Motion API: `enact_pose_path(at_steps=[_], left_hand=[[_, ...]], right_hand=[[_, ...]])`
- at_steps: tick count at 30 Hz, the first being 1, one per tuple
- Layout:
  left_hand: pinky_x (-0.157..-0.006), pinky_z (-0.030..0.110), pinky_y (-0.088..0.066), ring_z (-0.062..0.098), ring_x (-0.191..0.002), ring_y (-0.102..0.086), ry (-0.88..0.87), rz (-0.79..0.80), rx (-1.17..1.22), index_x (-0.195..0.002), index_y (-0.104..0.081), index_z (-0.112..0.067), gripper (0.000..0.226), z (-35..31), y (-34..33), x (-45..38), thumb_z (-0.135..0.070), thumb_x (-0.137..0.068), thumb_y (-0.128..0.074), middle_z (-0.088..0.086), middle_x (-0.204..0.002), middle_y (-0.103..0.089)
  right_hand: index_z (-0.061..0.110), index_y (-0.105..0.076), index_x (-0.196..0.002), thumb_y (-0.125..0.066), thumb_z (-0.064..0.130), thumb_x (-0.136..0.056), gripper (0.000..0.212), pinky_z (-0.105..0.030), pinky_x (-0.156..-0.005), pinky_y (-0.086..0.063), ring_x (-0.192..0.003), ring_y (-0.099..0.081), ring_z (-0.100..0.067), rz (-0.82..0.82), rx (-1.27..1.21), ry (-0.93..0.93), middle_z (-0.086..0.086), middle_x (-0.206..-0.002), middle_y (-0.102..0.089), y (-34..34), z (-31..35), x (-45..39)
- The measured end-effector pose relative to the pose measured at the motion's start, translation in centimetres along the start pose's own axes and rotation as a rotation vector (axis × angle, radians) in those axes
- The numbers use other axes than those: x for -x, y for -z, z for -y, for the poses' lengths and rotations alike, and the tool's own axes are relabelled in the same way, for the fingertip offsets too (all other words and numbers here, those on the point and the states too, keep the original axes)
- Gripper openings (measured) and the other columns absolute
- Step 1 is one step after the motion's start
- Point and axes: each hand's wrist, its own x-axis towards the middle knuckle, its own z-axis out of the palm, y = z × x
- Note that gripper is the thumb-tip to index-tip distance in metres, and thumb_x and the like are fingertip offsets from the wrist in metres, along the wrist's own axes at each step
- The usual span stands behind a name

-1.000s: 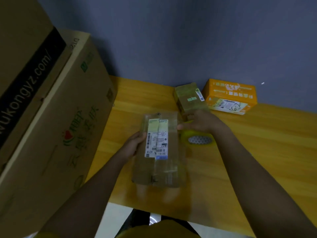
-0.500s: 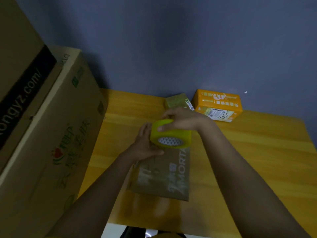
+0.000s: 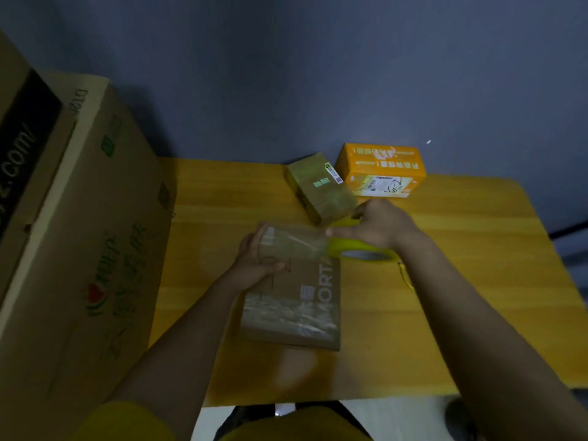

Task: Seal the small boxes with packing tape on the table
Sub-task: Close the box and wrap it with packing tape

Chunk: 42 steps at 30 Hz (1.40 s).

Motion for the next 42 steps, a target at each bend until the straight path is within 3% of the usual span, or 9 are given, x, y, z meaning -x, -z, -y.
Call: enact_pose_path(at_steps=[4, 12, 19, 23, 27, 30, 34, 38, 42], left_hand=[[-0.105, 0.043, -0.036, 0.025, -0.146, -0.010, -0.002, -0.013, 0.008, -0.145, -0.010, -0.054, 0.088, -0.5, -0.4, 0.5, -0.030, -0.086, -0.070, -0.005, -0.158, 0.005], [-0.115, 0.054, -0.022, 0.029, -0.147, 0.003, 0.098, 0.021, -0.153, -0.144, 0.003, -0.057, 0.089, -1.6, -0.2, 0.5, -0.044, -0.087, -0.065, -0.004, -0.159, 0.013], [-0.112, 0.051, 0.019, 0.027, -0.142, 0.030, 0.143, -0.199, -0.847, -0.151, 0.016, -0.027, 0.072, -3.7, -4.6, 1.5, -0.048, -0.099, -0.030, 0.008, -0.155, 0.031], [-0.118, 0.046, 0.012, 0.031, -0.144, 0.025, -0.013, -0.273, -0.756, -0.151, 0.009, -0.005, 0.086, -5.1, -13.4, 1.2, -0.057, -0.082, 0.007, 0.020, -0.154, 0.024], [-0.117, 0.050, -0.005, 0.031, -0.147, 0.006, -0.278, -0.243, -0.793, -0.150, -0.024, -0.004, 0.074, -6.3, -17.8, 0.5, -0.050, -0.097, 0.002, 0.017, -0.159, -0.001], [-0.120, 0.046, -0.005, 0.020, -0.147, 0.012, -0.128, -0.334, -0.672, -0.153, 0.001, -0.015, 0.077, -5.0, -14.3, 1.0, -0.061, -0.092, -0.007, 0.008, -0.160, 0.012], [-0.114, 0.057, -0.005, 0.034, -0.147, 0.007, 0.426, -0.514, -0.612, -0.152, 0.016, -0.023, 0.109, -4.0, -8.8, 1.8, -0.086, -0.076, -0.031, 0.006, -0.160, 0.014], [-0.097, 0.051, -0.039, 0.039, -0.127, -0.041, 0.524, -0.638, -0.518, -0.150, -0.012, -0.015, 0.108, -4.1, -8.1, 1.2, -0.085, -0.073, -0.039, 0.017, -0.147, -0.032], [-0.081, 0.044, -0.045, 0.038, -0.108, -0.053, 0.409, -0.686, -0.592, -0.129, -0.036, -0.010, 0.094, -3.5, -8.4, 1.5, -0.085, -0.071, -0.039, 0.017, -0.126, -0.046]], right_hand=[[0.015, -0.058, -0.061, -0.061, 0.085, -0.059, 0.070, -0.029, -0.063, -0.039, -0.076, -0.056, -0.025, 0.021, 0.221, -0.232, -0.001, -0.071, -0.056, 0.7, -5.3, 0.9], [0.013, -0.052, -0.056, -0.063, 0.082, -0.062, 0.070, -0.029, -0.057, -0.037, -0.071, -0.056, -0.023, 0.127, 0.030, -0.262, -0.003, -0.064, -0.052, -5.7, -10.2, -1.5], [0.013, -0.036, -0.054, -0.060, 0.072, -0.075, 0.067, -0.029, -0.048, -0.027, -0.051, -0.040, -0.017, 0.164, -0.051, -0.130, -0.002, -0.054, -0.036, -8.6, -10.2, -3.0], [0.014, -0.034, -0.057, -0.054, 0.070, -0.082, 0.064, -0.027, -0.046, -0.025, -0.051, -0.040, -0.017, 0.167, -0.024, -0.095, -0.002, -0.056, -0.037, -9.4, -10.3, -3.1], [0.011, -0.038, -0.066, -0.047, 0.062, -0.091, 0.058, -0.030, -0.059, -0.040, -0.073, -0.055, -0.026, 0.187, 0.005, -0.099, -0.004, -0.072, -0.049, -9.7, -10.4, -3.1], [0.015, -0.034, -0.057, -0.053, 0.070, -0.083, 0.064, -0.027, -0.046, -0.025, -0.049, -0.038, -0.018, 0.182, -0.046, -0.085, -0.001, -0.056, -0.035, -9.2, -10.4, -3.1], [0.019, -0.026, -0.052, -0.057, 0.074, -0.078, 0.068, -0.029, -0.047, -0.019, -0.041, -0.022, -0.016, 0.175, -0.119, -0.011, 0.001, -0.049, -0.019, -8.9, -11.4, -2.8], [0.018, -0.025, -0.051, -0.061, 0.062, -0.084, 0.066, -0.036, -0.056, -0.023, -0.043, -0.019, -0.019, 0.264, -0.393, 0.017, 0.000, -0.049, -0.015, -9.0, -13.5, -2.9], [0.020, -0.024, -0.048, -0.064, 0.053, -0.086, 0.064, -0.033, -0.053, -0.018, -0.042, -0.015, -0.017, 0.229, -0.365, 0.085, 0.002, -0.046, -0.015, -7.4, -11.5, -2.9]])
